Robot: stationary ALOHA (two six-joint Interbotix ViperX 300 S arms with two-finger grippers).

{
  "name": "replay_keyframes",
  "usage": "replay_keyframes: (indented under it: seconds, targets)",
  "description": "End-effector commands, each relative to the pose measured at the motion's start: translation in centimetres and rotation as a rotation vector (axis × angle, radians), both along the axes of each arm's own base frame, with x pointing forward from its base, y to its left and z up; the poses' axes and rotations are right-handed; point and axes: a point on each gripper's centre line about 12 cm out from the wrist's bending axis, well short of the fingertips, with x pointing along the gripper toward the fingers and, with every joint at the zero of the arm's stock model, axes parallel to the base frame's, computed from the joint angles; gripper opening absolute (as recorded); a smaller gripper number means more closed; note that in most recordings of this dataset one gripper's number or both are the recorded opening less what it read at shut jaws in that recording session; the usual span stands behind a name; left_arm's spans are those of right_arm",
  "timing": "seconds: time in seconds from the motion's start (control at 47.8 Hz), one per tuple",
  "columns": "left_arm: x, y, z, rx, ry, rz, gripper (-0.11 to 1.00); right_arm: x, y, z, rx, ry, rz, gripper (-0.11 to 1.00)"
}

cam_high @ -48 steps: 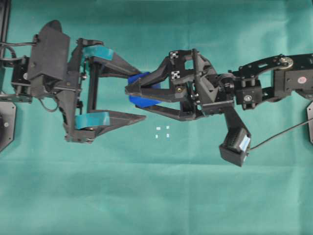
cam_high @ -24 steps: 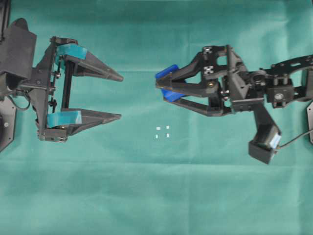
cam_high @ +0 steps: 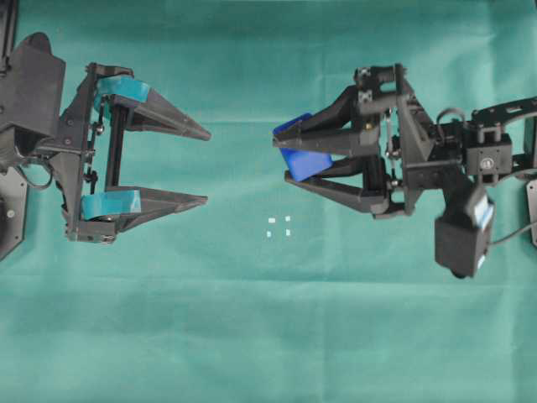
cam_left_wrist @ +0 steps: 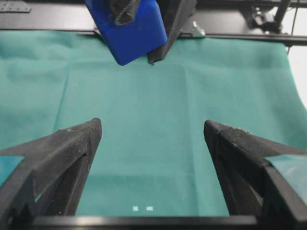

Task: Handover the blue block to the right arm after grasping it with the left arm, then place it in the designated position.
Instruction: 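Pull the cube away to the right with the right gripper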

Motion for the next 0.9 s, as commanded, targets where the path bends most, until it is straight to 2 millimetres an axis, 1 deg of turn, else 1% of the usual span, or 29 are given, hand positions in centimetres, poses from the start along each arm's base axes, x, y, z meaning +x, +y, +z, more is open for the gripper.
replay_keyframes:
  seconds: [0.0, 0.272, 0.397, 0.523, 0.649, 0.879]
  targets:
    - [0.0, 0.1, 0.7, 0.007, -0.02, 0.002, 1.0, -0.4, 0.2, 1.2, 0.108, -0.035, -0.009, 0.56]
    - [-0.1, 0.1, 0.5, 0.009, 0.001, 0.002, 1.0, -0.4, 0.0, 1.2, 0.624, -0.014, -0.11, 0.56]
    - [0.0, 0.1, 0.4, 0.009, 0.004, 0.002, 1.0, -0.5, -0.2, 0.8, 0.771, 0.01, -0.167, 0.56]
    - [0.0, 0.1, 0.5, 0.009, 0.004, 0.002, 1.0, -0.6, -0.6, 0.4, 0.839, 0.037, -0.226, 0.56]
    - [0.0, 0.1, 0.4, 0.009, 0.006, 0.002, 1.0, -0.6, -0.7, 0.1, 0.844, 0.054, -0.249, 0.56]
    - [0.0, 0.1, 0.4, 0.008, 0.006, 0.002, 1.0, -0.6, -0.5, 0.2, 0.844, 0.053, -0.245, 0.56]
